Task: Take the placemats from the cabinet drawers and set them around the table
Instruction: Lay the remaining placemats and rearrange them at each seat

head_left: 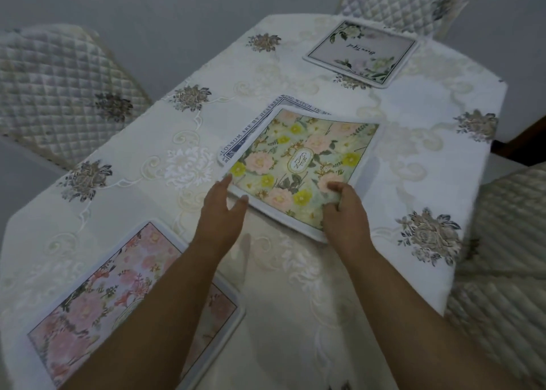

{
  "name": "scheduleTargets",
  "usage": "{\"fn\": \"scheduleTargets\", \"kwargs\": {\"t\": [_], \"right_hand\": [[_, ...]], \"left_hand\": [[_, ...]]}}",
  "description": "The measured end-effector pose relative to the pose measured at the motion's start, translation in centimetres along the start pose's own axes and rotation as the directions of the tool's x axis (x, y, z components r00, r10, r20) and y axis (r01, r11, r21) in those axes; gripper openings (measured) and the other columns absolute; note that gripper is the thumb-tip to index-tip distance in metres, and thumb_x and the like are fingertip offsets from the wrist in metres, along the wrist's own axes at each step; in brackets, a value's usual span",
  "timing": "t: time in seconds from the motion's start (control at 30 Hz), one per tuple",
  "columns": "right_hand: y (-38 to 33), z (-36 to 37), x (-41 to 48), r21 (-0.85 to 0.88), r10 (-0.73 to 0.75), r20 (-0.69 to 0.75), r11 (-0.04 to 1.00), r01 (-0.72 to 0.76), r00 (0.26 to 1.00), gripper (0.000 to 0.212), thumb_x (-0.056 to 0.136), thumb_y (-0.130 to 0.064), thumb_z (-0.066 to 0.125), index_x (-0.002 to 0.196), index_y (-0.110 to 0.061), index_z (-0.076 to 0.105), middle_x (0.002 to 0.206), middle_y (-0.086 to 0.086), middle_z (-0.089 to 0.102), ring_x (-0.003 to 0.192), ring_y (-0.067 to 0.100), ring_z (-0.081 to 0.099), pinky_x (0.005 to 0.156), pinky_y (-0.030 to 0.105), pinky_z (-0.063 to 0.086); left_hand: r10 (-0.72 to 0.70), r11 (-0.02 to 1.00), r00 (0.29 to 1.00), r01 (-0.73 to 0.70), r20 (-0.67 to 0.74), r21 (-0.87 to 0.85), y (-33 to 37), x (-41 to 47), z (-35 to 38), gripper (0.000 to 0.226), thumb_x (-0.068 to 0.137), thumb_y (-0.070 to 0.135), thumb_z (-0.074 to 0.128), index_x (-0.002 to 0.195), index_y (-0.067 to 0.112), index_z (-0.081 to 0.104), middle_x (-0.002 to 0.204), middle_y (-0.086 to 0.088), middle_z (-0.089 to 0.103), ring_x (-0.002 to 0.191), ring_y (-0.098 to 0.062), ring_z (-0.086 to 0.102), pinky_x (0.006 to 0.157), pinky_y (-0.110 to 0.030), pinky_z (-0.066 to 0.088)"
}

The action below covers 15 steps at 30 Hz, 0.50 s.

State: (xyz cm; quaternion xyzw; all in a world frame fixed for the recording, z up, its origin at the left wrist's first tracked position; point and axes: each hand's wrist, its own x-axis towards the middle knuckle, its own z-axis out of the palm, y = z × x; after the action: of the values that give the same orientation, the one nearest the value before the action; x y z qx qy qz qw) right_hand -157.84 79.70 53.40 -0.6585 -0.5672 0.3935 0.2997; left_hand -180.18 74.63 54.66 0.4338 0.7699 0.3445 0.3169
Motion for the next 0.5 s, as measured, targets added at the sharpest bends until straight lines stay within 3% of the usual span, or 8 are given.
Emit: {"fn": "scheduleTargets", "kwargs": {"t": [0.07,0.13,0.2,0.27,0.3,0.37,0.43,0.5], "right_hand": [[0.9,-1.4,-1.3,0.000,-0.041,-0.060,0.999,0.041,0.997,0.035,0.093,-0.010,0.051,0.125,-0.024,0.057,0.132,-0.001,0.059,0.092,0.019,0.062,0.078,0.032,0.050],[1.9,-2.7,-2.3,-0.006,-0.054,-0.083,0.999,0.054,0.995,0.030,0.092,-0.020,0.064,0.122,-0.024,0.061,0.127,-0.006,0.062,0.105,0.014,0.062,0.087,0.028,0.048],[3.0,-4.0,-3.1,-0.030,-0.047,-0.042,0.999,0.046,0.998,0.047,0.090,-0.027,0.073,0.135,-0.024,0.058,0.136,-0.008,0.058,0.124,0.010,0.053,0.101,0.023,0.039],[4.0,-5.5,-3.9,-0.038,-0.042,0.007,0.998,0.042,0.999,0.063,0.091,-0.025,0.073,0.148,-0.027,0.048,0.145,-0.011,0.050,0.132,0.005,0.043,0.107,0.020,0.030],[4.4,-6.3,-4.3,-0.026,-0.043,0.019,0.999,0.043,0.999,0.065,0.092,-0.023,0.073,0.150,-0.032,0.045,0.146,-0.015,0.048,0.131,0.001,0.041,0.108,0.020,0.030],[4.9,-8.0,-5.4,0.043,-0.046,0.035,0.998,0.045,0.998,0.065,0.092,-0.019,0.072,0.146,-0.043,0.047,0.139,-0.031,0.046,0.130,-0.004,0.042,0.109,0.021,0.035],[4.7,-9.9,-6.8,0.172,-0.050,0.040,0.984,0.043,0.998,0.062,0.093,-0.011,0.070,0.139,-0.050,0.053,0.132,-0.042,0.048,0.126,-0.007,0.050,0.104,0.019,0.043],[4.5,-12.0,-8.7,0.279,-0.048,0.026,0.959,0.039,0.998,0.063,0.094,-0.003,0.066,0.134,-0.051,0.059,0.130,-0.039,0.055,0.122,-0.009,0.054,0.094,0.017,0.051]], "left_hand": [[-0.048,0.999,0.998,0.048,0.032,-0.003,-0.8,0.4,0.1,0.063,0.098,0.037,0.061,0.155,0.030,0.035,0.163,-0.004,0.030,0.150,-0.020,0.025,0.122,-0.048,0.025],[-0.071,0.997,0.995,0.072,0.069,-0.011,-1.3,0.4,0.5,0.069,0.095,0.041,0.066,0.155,0.029,0.035,0.159,-0.005,0.038,0.146,-0.023,0.034,0.117,-0.051,0.033],[-0.085,0.995,0.992,0.089,0.092,-0.043,-1.5,0.3,0.7,0.066,0.091,0.044,0.070,0.150,0.033,0.042,0.144,-0.001,0.053,0.128,-0.023,0.054,0.104,-0.052,0.049],[-0.095,0.988,0.987,0.109,0.128,-0.106,-1.3,-0.1,0.8,0.049,0.089,0.042,0.074,0.133,0.040,0.054,0.123,0.006,0.061,0.100,-0.019,0.066,0.081,-0.047,0.061],[-0.093,0.985,0.984,0.114,0.151,-0.131,-1.2,-0.3,0.8,0.038,0.088,0.039,0.075,0.122,0.042,0.059,0.117,0.011,0.061,0.094,-0.018,0.067,0.074,-0.046,0.062],[-0.093,0.971,0.970,0.138,0.224,-0.193,-0.9,-0.8,1.0,0.022,0.090,0.027,0.071,0.105,0.041,0.063,0.118,0.010,0.060,0.097,-0.020,0.065,0.075,-0.044,0.060],[-0.116,0.935,0.933,0.218,0.341,-0.280,-0.3,-1.7,1.1,0.028,0.089,0.010,0.059,0.099,0.035,0.067,0.120,0.002,0.063,0.095,-0.023,0.066,0.065,-0.035,0.056],[-0.138,0.875,0.862,0.337,0.488,-0.348,0.4,-3.2,1.1,0.038,0.088,0.000,0.051,0.103,0.028,0.072,0.121,-0.002,0.067,0.095,-0.028,0.071,0.061,-0.030,0.053]]}}
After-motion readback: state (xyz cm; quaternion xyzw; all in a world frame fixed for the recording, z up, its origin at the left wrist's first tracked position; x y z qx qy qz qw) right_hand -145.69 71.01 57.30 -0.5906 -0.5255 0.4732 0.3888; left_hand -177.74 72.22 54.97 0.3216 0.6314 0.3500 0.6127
